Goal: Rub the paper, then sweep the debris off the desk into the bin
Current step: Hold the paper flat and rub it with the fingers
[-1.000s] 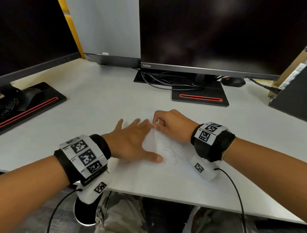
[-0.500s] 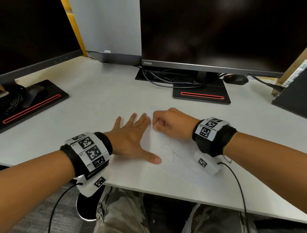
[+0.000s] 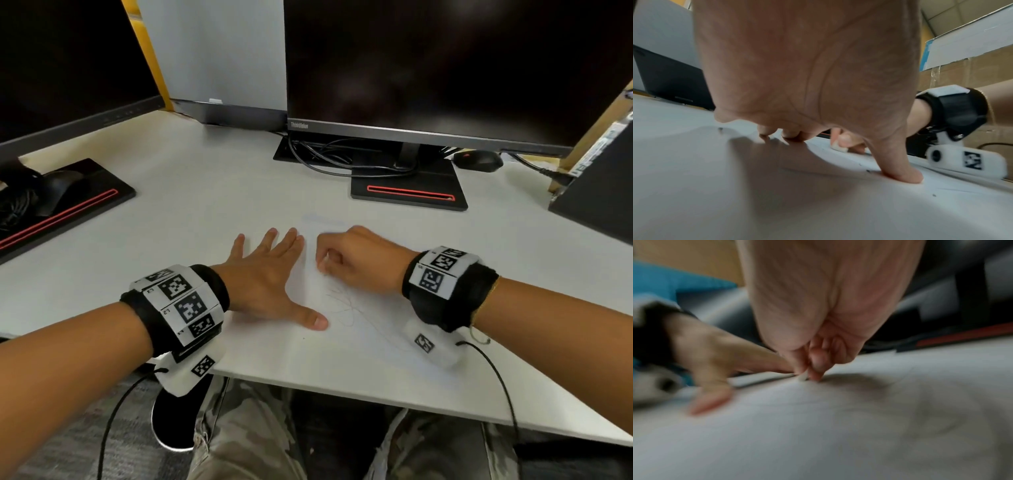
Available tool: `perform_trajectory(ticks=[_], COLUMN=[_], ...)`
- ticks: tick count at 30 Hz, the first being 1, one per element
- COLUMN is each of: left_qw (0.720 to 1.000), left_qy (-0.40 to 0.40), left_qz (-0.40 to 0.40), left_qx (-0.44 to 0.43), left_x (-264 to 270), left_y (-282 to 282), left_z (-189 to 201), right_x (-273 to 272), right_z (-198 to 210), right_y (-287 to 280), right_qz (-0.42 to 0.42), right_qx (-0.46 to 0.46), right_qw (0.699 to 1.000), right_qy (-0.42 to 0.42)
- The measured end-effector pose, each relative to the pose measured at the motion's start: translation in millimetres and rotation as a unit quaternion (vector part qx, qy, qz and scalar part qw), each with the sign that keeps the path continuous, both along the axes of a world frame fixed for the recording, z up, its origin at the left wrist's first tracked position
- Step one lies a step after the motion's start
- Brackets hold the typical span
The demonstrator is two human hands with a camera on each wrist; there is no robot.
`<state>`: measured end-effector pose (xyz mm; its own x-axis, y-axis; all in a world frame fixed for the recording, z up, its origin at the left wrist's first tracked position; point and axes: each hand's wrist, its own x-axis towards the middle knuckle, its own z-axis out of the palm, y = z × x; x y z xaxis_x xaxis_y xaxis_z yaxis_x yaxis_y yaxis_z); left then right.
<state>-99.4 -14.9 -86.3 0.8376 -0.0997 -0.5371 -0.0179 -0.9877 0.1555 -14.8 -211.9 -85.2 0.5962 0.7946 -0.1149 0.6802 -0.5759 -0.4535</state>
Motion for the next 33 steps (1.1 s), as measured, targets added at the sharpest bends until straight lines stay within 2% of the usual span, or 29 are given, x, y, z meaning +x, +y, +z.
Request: perform_trajectory(ticks=[2,5,9,13,16,20,24,28,33], left_qw=[1.0,1.0,1.0,1.0,1.0,0.999,1.0,1.0,0.999], left_qy=[0.001,0.005,0.005,0.011,0.011,0.013,0.01,0.016,0.013], left_qz=[0.0,0.002,0.001,0.0,0.001,-0.002,0.004,-0.007,-0.015], left_qx=[0.006,0.01,0.013,0.021,0.02,0.032,0.021,0.006,0.029], left_x=[-0.3,-0.2,-0.4,-1.9,-1.1,-2.5,-3.1,-5.0,-3.8], left_y=[-1.6,-1.4,-2.1,-2.4,-2.9,-3.0,-4.1,-3.5,-5.5], left_z=[1.0,2.4,3.3,4.8,5.0,5.7,4.1,2.7,3.4], right_x=[1.2,-15.9,-11.5,-31.8,-22.5,-33.4,-23.9,-35.9,-22.9], right_z=[1.2,3.1,6.8,5.2,3.8,1.9,-0.1,0.6,0.4], right_y=[-3.3,-6.2,-16.5,-15.4,-21.1,-21.9,-23.2,-19.3,-20.9], right_qz=[-0.022,0.048,-0.004,0.067,0.0,0.044,-0.009,0.052,-0.009], right_qx=[0.008,-0.021,-0.007,-0.038,-0.004,-0.012,0.011,-0.012,-0.002], right_qw=[1.0,0.996,1.0,0.995,1.0,0.995,1.0,0.995,1.0], right_qy=[0.001,0.065,0.002,0.057,0.016,0.085,0.019,0.084,-0.005])
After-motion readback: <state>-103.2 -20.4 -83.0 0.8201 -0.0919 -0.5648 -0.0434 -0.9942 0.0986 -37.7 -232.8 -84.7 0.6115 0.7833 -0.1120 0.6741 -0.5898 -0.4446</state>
